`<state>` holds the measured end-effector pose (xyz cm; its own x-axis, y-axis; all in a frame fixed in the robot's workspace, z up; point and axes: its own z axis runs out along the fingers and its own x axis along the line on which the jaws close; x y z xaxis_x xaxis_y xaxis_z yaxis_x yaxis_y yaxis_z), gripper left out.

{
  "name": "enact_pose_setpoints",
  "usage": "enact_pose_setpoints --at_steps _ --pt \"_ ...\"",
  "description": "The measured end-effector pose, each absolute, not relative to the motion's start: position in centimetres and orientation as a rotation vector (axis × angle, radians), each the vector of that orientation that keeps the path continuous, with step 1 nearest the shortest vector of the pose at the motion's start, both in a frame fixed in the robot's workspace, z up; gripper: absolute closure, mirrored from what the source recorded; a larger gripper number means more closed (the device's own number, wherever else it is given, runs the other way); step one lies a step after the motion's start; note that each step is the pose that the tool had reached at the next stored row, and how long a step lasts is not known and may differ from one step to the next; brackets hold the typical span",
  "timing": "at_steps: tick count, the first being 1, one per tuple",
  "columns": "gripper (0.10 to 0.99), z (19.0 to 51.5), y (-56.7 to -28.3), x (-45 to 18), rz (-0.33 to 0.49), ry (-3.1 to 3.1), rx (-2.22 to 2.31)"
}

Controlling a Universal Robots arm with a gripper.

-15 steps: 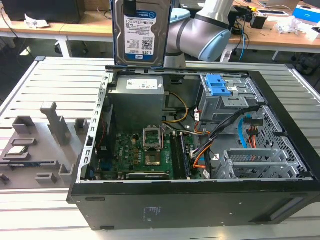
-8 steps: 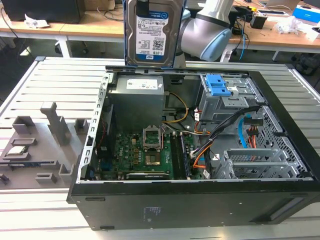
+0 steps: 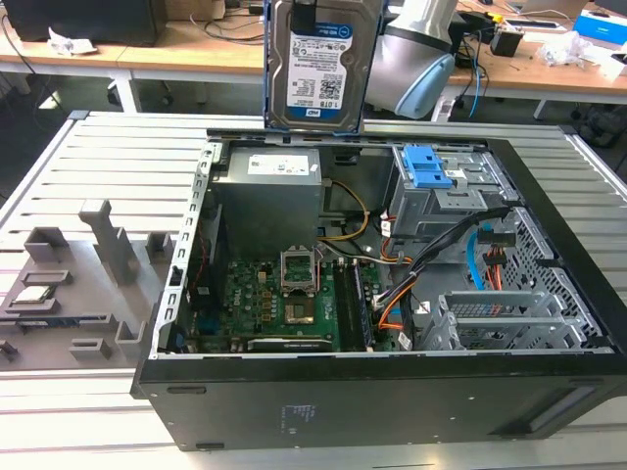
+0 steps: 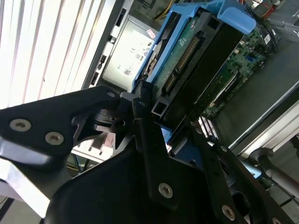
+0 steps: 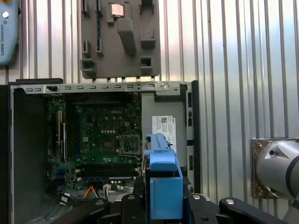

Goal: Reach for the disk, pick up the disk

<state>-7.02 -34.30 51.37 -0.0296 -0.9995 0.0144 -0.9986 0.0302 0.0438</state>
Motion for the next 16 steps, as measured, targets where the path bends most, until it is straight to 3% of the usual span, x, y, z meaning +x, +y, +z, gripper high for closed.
enact_pose_setpoints --at_steps 16 --pt "0.718 51.3 -34.3 -4.9 -0.033 -2.226 2.160"
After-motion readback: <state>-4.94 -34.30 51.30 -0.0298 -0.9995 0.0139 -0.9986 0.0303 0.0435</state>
